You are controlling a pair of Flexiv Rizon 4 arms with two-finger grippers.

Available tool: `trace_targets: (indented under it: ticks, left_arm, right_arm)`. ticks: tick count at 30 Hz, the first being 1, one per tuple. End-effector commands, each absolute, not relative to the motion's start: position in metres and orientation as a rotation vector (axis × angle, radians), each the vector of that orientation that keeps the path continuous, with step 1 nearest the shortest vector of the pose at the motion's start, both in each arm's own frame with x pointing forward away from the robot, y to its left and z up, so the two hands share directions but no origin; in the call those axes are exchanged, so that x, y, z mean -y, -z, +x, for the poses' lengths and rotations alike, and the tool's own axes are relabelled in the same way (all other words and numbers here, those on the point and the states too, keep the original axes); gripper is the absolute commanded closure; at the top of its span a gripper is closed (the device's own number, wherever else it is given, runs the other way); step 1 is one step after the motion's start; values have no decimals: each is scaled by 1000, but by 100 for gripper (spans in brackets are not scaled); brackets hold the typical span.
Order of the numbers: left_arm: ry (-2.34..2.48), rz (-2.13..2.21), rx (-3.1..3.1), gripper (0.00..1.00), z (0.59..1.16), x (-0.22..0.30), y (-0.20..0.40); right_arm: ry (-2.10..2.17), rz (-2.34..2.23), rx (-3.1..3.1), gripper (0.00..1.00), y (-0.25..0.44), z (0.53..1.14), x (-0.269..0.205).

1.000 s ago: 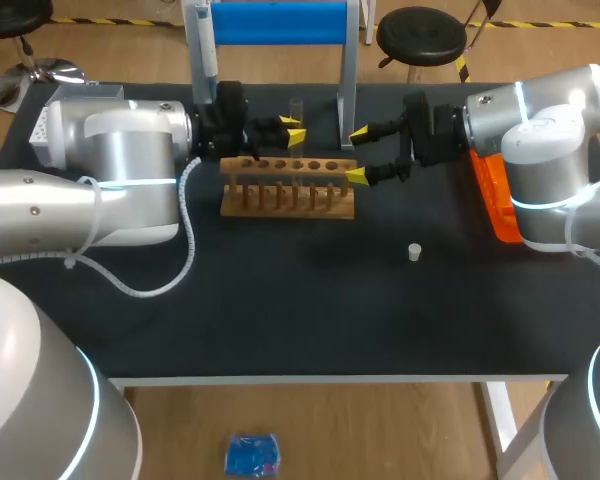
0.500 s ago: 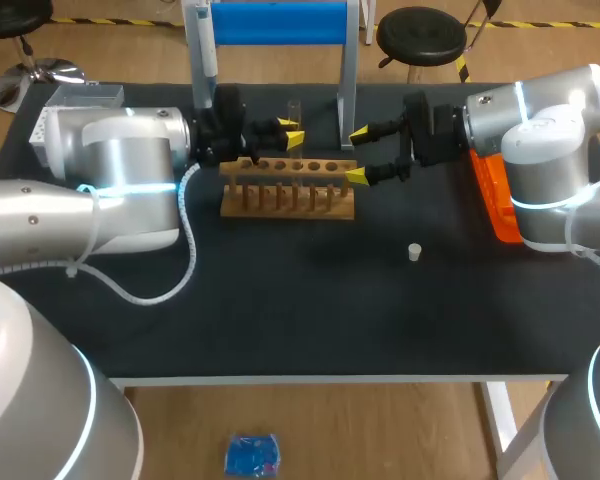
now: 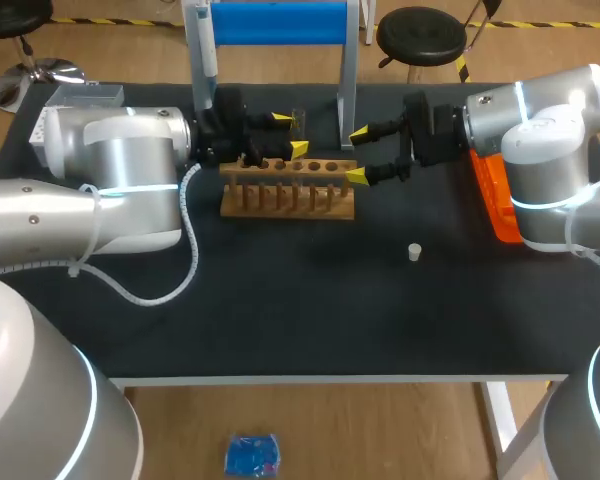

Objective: Invert the test tube, pick up the pipette, mount the tip to pipette, aspirate from beaker and dispense into the tube, eject the tip, return the pipette, and cap with the stopper.

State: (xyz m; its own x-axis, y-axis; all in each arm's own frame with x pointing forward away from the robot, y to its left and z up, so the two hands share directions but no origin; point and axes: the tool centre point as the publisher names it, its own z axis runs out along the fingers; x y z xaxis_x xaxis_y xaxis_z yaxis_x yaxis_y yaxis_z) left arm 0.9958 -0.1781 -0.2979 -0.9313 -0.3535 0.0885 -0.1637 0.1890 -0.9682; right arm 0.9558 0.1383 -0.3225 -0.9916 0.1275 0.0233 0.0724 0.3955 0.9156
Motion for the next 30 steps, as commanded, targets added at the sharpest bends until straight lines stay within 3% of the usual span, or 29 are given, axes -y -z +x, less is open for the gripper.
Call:
trace_targets:
  ticks: [1, 15, 30]
  left_arm:
    - [1828, -506, -2308, 0, 995, 178, 296]
    - [1579, -584, -2489, 0, 994, 174, 265]
    - [1344, -599, -2531, 0, 955, 111, 208]
  right_arm:
    - [-1689, 186, -2580, 0, 322, 955, -138]
    - [-1689, 186, -2580, 0, 322, 955, -138]
    - [-1689, 186, -2580, 0, 322, 955, -138]
